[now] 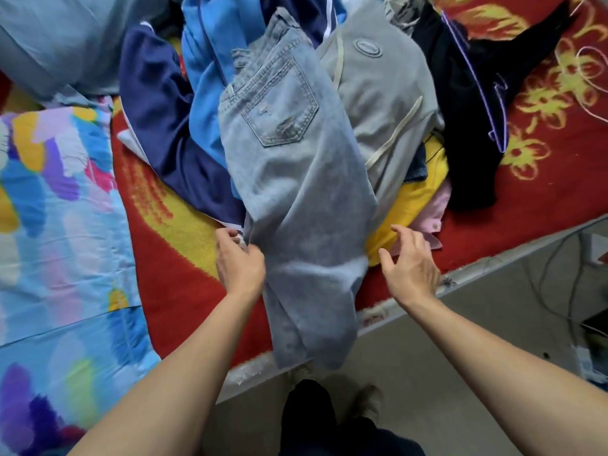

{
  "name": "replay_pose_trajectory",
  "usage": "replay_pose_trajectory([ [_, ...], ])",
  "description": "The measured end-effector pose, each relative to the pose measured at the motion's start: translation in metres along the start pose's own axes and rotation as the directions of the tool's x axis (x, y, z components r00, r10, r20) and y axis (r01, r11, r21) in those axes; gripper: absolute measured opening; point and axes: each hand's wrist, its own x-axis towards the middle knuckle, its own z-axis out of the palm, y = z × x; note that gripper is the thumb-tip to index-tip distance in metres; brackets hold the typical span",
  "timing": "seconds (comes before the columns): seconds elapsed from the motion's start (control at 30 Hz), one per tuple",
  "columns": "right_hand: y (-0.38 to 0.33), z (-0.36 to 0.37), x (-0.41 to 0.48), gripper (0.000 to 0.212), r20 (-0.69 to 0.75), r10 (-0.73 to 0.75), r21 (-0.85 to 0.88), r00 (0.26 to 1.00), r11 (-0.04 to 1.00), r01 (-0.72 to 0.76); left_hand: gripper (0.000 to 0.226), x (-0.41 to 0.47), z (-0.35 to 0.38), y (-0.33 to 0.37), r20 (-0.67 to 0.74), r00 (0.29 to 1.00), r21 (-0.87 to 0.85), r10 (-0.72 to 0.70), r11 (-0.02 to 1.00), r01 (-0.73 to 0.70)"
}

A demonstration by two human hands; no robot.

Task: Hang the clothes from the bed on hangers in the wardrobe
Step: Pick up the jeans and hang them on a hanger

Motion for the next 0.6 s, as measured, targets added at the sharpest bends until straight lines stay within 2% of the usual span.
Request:
replay_pose_trajectory([
  [0.07,-0.015,0.001,0.006,0.045,-0.012,-0.210,-0.017,0.978,0.978,0.210,0.041,0.005,-0.006,0.012,-0.058,0.984,0.114,0.169,0.980,-0.161],
  [0.1,-0.024,0.000,0.009,0.043,0.001,-0.263,-0.016,0.965,0.965,0.263,0.045,0.006,-0.008,0.019,-0.046,0.957,0.188,0.286,0.944,-0.273],
  [0.17,-0.034,-0.006,0.023,0.038,0.033,-0.277,-0.006,0.960,0.961,0.277,0.046,0.006,-0.010,0.042,0.001,0.876,0.298,0.483,0.836,-0.461],
  [0.23,-0.036,-0.021,0.047,0.034,0.051,-0.229,0.021,0.972,0.973,0.228,0.043,0.008,-0.008,0.071,0.039,0.811,0.377,0.583,0.743,-0.552],
  [0.3,-0.030,-0.046,0.080,0.032,0.021,-0.184,0.017,0.983,0.983,0.184,0.041,0.014,-0.002,0.103,0.093,0.791,0.410,0.605,0.700,-0.584],
  [0.4,-0.016,-0.093,0.137,0.032,-0.047,-0.109,-0.031,0.993,0.994,0.107,0.044,0.025,0.016,0.149,0.186,0.797,0.417,0.574,0.689,-0.593],
  [0.5,0.001,-0.131,0.202,0.032,-0.104,-0.033,-0.040,0.994,0.999,0.029,0.045,0.041,0.045,0.185,0.244,0.843,0.452,0.479,0.713,-0.536],
  [0.6,0.025,-0.141,0.277,0.032,-0.115,0.145,0.066,0.983,0.988,-0.138,0.055,0.063,0.078,0.203,0.257,0.892,0.519,0.372,0.725,-0.452],
])
